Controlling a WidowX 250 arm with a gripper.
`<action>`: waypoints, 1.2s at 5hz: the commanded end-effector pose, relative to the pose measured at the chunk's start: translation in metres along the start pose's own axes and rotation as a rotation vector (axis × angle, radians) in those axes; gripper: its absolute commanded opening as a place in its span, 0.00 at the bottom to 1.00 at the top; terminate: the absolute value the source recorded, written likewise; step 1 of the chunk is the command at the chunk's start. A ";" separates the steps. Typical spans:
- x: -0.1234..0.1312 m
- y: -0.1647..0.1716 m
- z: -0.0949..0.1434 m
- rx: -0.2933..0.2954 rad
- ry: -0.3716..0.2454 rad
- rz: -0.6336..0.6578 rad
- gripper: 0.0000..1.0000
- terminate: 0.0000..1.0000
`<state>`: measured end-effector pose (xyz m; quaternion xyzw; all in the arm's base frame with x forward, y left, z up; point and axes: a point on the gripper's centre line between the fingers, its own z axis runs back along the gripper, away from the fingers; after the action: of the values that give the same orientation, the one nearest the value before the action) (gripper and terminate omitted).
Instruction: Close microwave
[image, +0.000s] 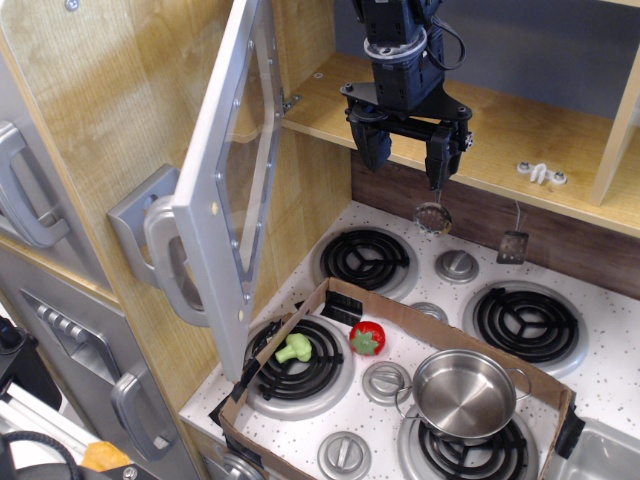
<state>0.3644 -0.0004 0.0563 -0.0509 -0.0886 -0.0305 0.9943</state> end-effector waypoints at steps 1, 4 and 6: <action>0.000 0.000 0.000 0.000 0.000 0.000 1.00 0.00; -0.008 0.016 0.089 0.203 -0.016 -0.093 1.00 0.00; -0.022 0.033 0.156 0.213 0.059 -0.175 1.00 0.00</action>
<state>0.3147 0.0511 0.1814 0.0559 -0.0307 -0.1107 0.9918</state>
